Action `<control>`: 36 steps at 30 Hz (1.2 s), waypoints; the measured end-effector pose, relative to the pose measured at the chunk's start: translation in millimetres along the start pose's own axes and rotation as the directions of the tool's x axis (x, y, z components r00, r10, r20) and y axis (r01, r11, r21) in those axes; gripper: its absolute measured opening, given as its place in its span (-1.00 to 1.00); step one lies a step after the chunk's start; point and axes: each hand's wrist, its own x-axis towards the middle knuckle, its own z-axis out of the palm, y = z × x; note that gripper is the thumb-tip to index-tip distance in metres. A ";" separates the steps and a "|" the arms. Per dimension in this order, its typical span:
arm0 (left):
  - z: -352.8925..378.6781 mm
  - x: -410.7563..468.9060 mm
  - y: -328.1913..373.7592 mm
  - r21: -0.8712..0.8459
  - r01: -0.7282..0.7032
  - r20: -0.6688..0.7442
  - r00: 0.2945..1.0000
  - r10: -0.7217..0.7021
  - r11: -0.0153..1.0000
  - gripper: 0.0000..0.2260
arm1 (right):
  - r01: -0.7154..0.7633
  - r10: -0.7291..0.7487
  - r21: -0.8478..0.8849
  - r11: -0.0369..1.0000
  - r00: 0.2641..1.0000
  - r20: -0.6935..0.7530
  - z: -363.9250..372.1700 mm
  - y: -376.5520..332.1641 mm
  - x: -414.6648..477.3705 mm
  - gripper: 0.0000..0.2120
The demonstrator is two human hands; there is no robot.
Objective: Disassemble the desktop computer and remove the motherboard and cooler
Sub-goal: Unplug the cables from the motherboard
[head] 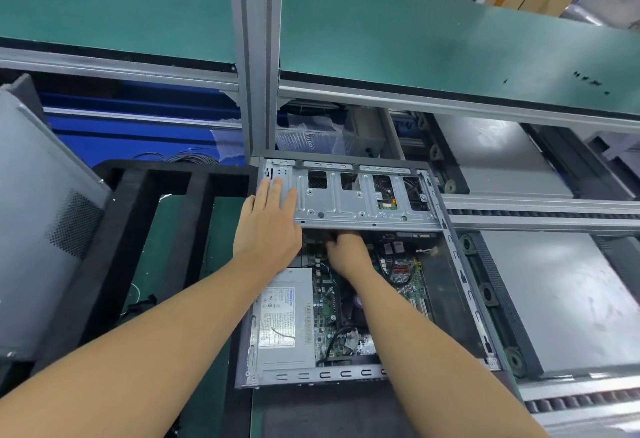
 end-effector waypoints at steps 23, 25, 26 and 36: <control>-1.8 -2.1 3.9 -0.008 0.016 0.047 0.999 -0.015 1.000 -0.46 | 0.380 -0.377 -0.089 0.921 0.925 0.050 -44.2 35.0 -56.7 -0.74; -1.6 -1.9 4.5 -0.001 0.017 0.046 0.999 -0.017 1.000 -0.46 | 0.479 -0.473 -0.186 0.858 0.878 0.077 -33.2 22.1 -60.9 -0.72; -1.5 -1.9 4.4 0.002 0.018 0.044 0.999 -0.018 1.000 -0.45 | 0.511 -0.503 -0.235 0.827 0.859 0.100 -26.7 16.3 -61.6 -0.68; -2.4 -1.8 3.4 -0.044 0.024 0.022 0.999 -0.023 0.999 -0.45 | 0.486 -0.408 -0.344 0.803 0.870 0.278 3.4 -15.4 -46.3 -0.61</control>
